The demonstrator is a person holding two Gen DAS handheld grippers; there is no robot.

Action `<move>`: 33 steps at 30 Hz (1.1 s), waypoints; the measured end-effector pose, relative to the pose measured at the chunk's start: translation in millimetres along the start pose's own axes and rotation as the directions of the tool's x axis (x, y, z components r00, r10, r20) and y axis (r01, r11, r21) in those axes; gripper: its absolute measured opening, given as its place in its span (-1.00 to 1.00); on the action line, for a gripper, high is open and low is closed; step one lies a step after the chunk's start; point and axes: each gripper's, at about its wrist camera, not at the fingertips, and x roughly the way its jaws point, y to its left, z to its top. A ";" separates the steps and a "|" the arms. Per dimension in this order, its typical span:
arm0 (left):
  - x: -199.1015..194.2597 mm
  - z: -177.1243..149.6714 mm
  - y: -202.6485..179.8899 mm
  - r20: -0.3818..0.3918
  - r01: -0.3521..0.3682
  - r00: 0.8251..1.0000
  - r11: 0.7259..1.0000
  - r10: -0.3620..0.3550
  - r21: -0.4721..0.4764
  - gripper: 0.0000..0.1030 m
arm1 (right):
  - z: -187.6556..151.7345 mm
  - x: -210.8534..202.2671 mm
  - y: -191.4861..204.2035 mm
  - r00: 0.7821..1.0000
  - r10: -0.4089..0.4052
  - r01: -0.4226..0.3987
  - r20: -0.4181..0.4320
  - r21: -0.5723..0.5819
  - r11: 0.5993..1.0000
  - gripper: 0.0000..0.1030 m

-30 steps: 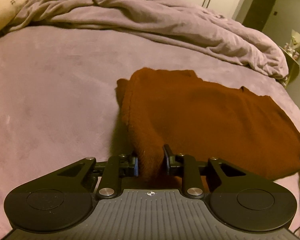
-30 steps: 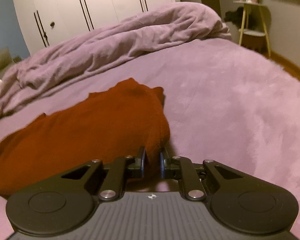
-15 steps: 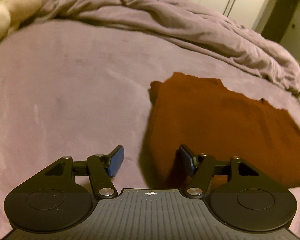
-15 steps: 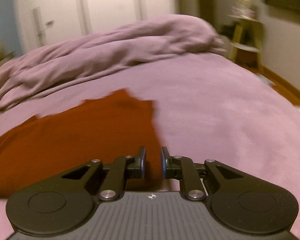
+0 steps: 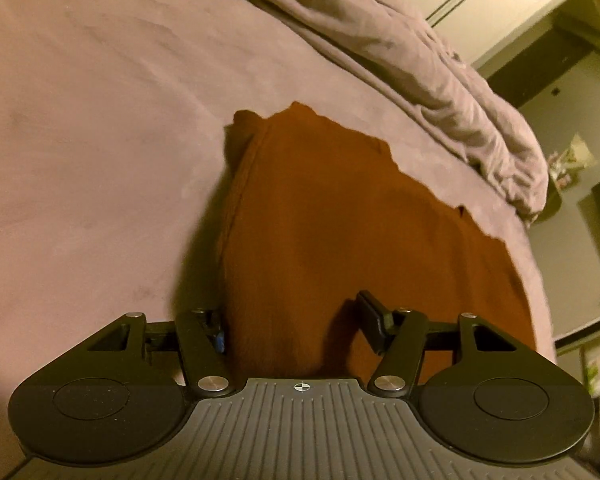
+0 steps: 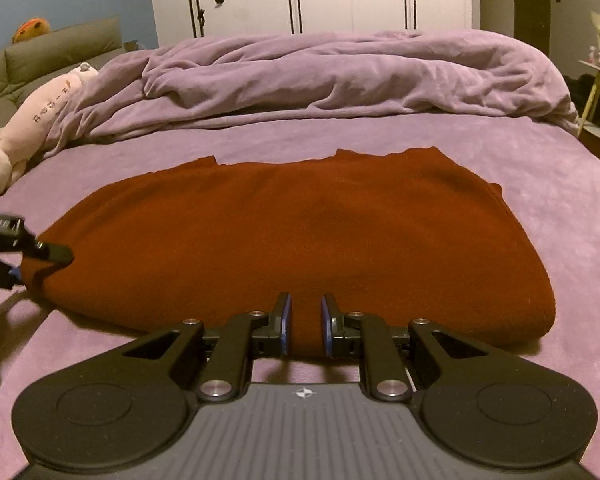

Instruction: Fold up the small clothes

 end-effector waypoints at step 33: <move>-15.5 45.4 -55.8 0.027 0.129 0.991 0.989 -0.131 0.074 -0.66 | 6.8 20.6 51.0 0.998 0.057 -0.062 -0.028 -0.187 0.980 -0.88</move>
